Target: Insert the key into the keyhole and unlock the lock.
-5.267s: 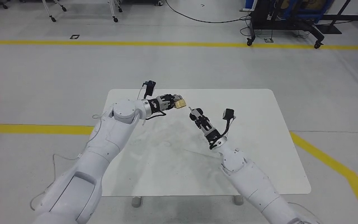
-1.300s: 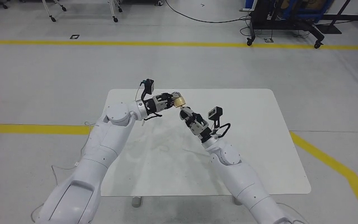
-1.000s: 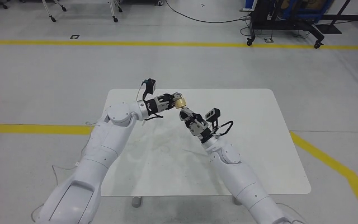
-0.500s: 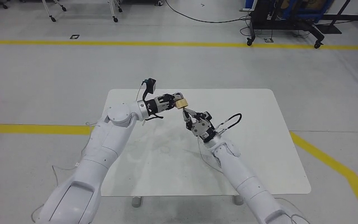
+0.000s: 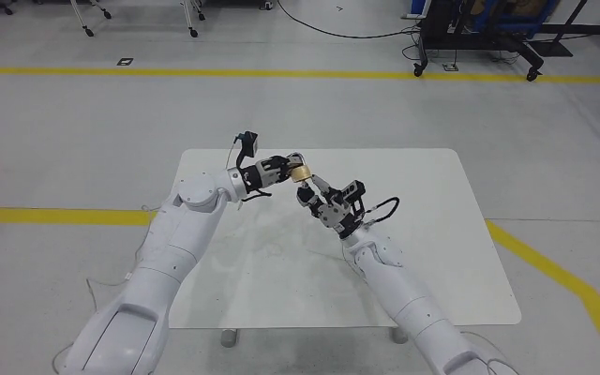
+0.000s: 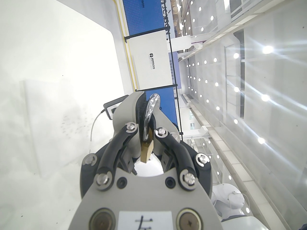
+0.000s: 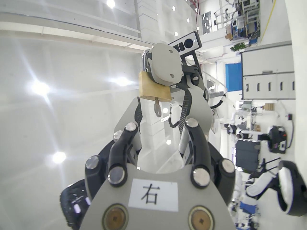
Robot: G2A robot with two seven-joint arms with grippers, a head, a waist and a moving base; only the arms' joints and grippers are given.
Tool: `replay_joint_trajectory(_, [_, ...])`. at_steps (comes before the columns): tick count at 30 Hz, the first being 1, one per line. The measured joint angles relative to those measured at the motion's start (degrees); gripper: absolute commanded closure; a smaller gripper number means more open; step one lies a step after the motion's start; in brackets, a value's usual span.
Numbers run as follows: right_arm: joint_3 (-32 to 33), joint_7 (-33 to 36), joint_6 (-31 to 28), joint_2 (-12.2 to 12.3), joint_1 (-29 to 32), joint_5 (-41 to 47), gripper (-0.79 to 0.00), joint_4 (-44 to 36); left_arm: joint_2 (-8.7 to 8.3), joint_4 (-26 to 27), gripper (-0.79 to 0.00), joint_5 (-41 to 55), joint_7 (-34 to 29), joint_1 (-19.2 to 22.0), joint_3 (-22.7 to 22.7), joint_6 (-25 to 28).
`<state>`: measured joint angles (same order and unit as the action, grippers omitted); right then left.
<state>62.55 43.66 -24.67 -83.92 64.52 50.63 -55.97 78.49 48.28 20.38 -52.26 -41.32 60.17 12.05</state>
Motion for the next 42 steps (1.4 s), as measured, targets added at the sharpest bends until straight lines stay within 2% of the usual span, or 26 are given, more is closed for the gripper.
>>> replay_joint_trajectory(5, [1.71, -11.71, -10.58, 1.02, 2.53, -16.88, -0.385, -4.5, 0.18, -0.62, 0.0, -0.43, -0.59, 0.5, -0.65, -1.54])
replay_joint_trajectory(7, [2.99, -16.45, -12.82, 1.51, 4.08, -23.35, -0.474, -7.02, 0.27, -0.78, 0.0, -0.89, -0.79, 0.73, -1.05, -1.86])
replay_joint_trajectory(8, [4.09, -19.26, -13.36, 1.86, 5.29, -27.11, -0.6, -9.03, 0.34, -0.86, 0.0, -1.07, -1.05, 0.86, -1.32, -1.95])
replay_joint_trajectory(11, [8.03, -25.85, -13.81, 2.87, 8.73, -35.65, -0.785, -14.67, 0.58, -1.16, 0.0, -1.85, -2.28, 1.36, -2.32, -2.4])
replay_joint_trajectory(15, [14.51, -33.33, -13.48, 4.05, 14.2, -43.12, -0.785, -23.25, 1.3, -1.86, 0.0, -3.81, -4.49, 2.31, -5.08, -4.67])
replay_joint_trajectory(18, [17.44, -35.45, -13.07, 4.45, 17.29, -44.69, -0.785, -27.91, 2.25, -2.65, 0.0, -6.97, -5.6, 3.6, -8.55, -7.42])
replay_joint_trajectory(23, [17.26, -35.3, -13.07, 4.43, 16.87, -44.55, -0.785, -27.32, 4.44, -4.32, 0.0, -11.06, -4.5, 5.0, -14.43, -11.35])
replay_joint_trajectory(30, [17.27, -35.3, -13.08, 4.43, 16.89, -44.55, -0.785, -27.35, 7.88, -8.41, 0.0, -10.19, -3.49, 7.71, -19.17, -16.9])
replay_joint_trajectory(35, [17.27, -35.3, -13.08, 4.43, 16.89, -44.55, -0.785, -27.35, 10.18, -12.73, 0.0, -10.75, -2.08, 9.19, -21.92, -17.69])
replay_joint_trajectory(41, [17.27, -35.3, -13.08, 4.43, 16.89, -44.55, -0.785, -27.35, 11.82, -16.23, 0.0, -11.08, -1.25, 10.62, -22.99, -16.18])
replay_joint_trajectory(42, [17.27, -35.3, -13.08, 4.43, 16.89, -44.55, -0.785, -27.35, 12.0, -16.67, -0.062, -11.07, -1.25, 10.78, -23.05, -15.97])
